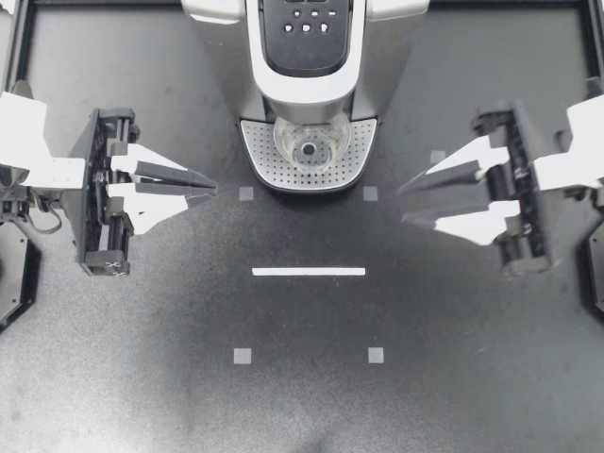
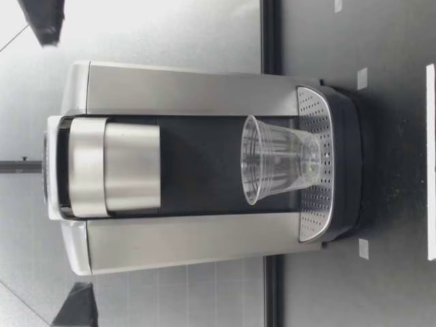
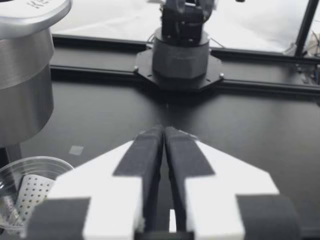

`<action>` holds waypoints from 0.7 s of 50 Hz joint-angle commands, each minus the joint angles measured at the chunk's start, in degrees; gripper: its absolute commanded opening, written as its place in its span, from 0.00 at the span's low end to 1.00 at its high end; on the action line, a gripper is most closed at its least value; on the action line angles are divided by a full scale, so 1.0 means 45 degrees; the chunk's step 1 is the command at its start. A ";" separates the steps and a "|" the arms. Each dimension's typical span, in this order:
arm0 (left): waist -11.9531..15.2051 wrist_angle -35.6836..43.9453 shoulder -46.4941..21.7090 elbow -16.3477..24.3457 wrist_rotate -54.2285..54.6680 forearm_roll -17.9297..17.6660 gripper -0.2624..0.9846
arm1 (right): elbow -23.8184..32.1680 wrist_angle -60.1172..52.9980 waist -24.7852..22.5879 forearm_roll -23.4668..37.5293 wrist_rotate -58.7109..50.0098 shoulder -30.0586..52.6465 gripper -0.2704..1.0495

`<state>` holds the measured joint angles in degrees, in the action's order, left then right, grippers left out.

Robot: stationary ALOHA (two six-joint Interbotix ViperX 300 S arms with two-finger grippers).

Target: Place the coffee capsule inside the capsule container, then place the cup onto the center of the cup tray, then push the 'Hot Water' and 'Travel Mug' buttons.

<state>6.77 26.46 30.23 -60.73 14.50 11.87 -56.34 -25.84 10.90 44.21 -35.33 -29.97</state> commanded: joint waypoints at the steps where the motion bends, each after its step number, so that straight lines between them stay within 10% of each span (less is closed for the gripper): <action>1: 0.0039 0.0117 0.0137 0.0312 -0.0020 0.0020 0.32 | 0.0508 0.0176 -0.0352 -0.0137 -0.0020 0.0273 0.54; 35: 0.0039 0.0137 0.0293 0.0254 -0.0078 0.0078 0.32 | 0.0332 0.0293 -0.0449 -0.0645 0.0039 0.0527 0.55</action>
<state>6.86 26.46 30.85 -60.64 14.24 12.13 -55.28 -24.35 9.23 41.57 -35.16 -26.81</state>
